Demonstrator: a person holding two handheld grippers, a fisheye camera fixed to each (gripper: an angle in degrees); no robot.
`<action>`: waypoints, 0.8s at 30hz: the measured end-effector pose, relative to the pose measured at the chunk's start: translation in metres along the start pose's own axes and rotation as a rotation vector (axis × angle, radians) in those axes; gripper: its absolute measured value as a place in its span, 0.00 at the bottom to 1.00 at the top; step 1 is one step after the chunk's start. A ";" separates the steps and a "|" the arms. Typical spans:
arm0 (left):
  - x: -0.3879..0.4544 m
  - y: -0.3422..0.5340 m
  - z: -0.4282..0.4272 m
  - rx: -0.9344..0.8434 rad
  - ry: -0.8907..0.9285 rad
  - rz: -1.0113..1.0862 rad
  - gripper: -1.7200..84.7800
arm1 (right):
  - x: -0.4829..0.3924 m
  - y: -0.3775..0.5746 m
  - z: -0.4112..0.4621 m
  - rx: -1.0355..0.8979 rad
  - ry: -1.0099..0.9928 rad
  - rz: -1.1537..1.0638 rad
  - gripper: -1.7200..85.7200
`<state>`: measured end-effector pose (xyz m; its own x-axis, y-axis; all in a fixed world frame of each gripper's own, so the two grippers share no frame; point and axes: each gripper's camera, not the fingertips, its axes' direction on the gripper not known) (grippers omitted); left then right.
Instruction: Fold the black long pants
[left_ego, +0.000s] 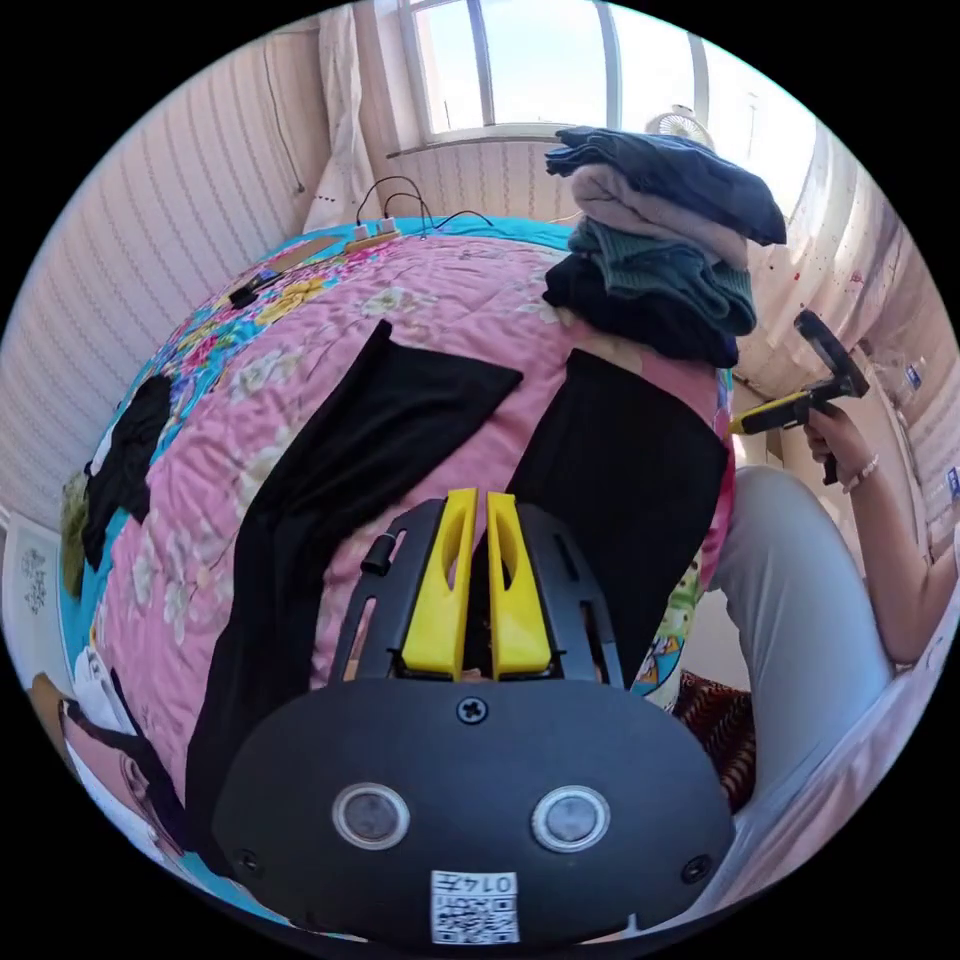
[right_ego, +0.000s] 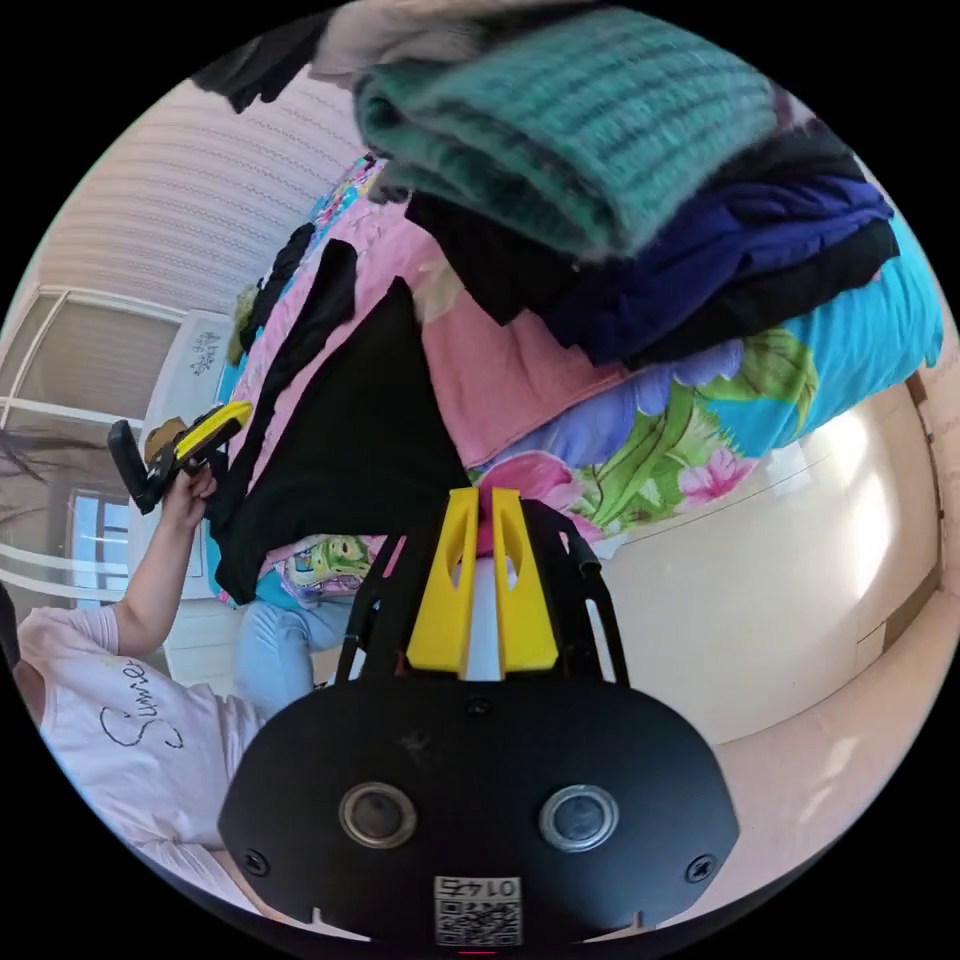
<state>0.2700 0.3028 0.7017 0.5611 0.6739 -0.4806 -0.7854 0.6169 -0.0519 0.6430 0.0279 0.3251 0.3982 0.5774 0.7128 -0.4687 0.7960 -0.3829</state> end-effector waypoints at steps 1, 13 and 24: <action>-0.008 0.009 -0.004 -0.015 -0.008 -0.023 0.02 | -0.010 -0.002 -0.001 0.015 -0.005 -0.035 0.05; -0.069 -0.070 -0.013 0.063 0.013 -0.011 0.07 | -0.147 -0.132 0.083 0.138 -0.029 -0.363 0.17; -0.051 -0.196 0.058 -0.109 -0.033 -0.008 0.11 | -0.126 -0.135 0.115 0.016 -0.151 -0.407 0.03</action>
<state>0.4108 0.1714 0.7871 0.5747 0.6832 -0.4504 -0.8034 0.5759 -0.1516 0.5655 -0.1734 0.3541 0.4333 0.1832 0.8824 -0.3101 0.9496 -0.0448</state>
